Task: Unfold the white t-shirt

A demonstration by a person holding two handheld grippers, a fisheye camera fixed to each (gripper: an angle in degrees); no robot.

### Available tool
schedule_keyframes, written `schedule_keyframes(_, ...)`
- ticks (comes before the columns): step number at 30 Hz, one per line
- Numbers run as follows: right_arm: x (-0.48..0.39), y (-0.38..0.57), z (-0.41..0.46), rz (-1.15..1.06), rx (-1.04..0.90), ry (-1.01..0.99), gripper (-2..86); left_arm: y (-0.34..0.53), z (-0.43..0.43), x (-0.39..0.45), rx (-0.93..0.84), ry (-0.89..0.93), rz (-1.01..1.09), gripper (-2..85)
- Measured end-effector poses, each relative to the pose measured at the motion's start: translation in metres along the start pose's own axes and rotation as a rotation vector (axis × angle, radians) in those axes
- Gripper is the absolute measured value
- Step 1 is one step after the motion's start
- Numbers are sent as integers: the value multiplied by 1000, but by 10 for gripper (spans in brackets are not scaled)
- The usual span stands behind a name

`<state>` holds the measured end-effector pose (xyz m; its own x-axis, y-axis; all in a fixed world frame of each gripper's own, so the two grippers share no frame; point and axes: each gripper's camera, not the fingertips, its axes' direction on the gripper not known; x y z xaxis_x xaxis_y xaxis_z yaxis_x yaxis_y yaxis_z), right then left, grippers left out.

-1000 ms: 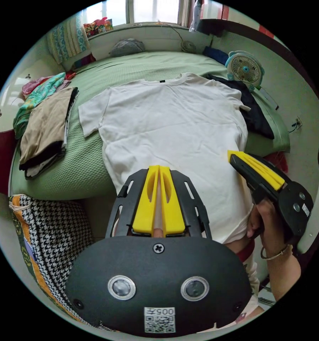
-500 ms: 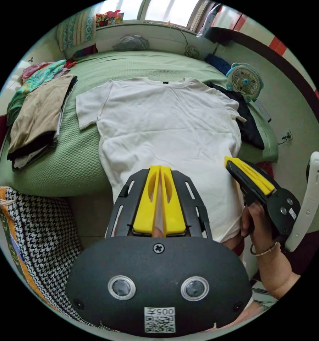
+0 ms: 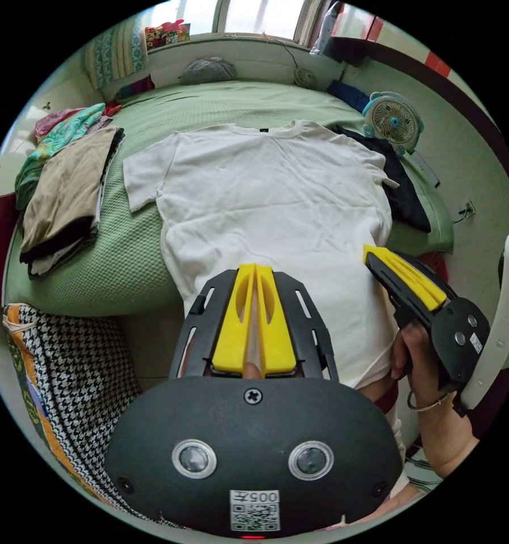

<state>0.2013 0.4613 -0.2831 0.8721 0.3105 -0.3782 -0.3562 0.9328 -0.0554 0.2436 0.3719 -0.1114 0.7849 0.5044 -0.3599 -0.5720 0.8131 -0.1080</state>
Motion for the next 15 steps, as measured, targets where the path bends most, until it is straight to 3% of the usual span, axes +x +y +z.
schedule_keyframes(15,12,7,1,21,-1,-48,-11,10,-1,3,0,-12,1,-3)
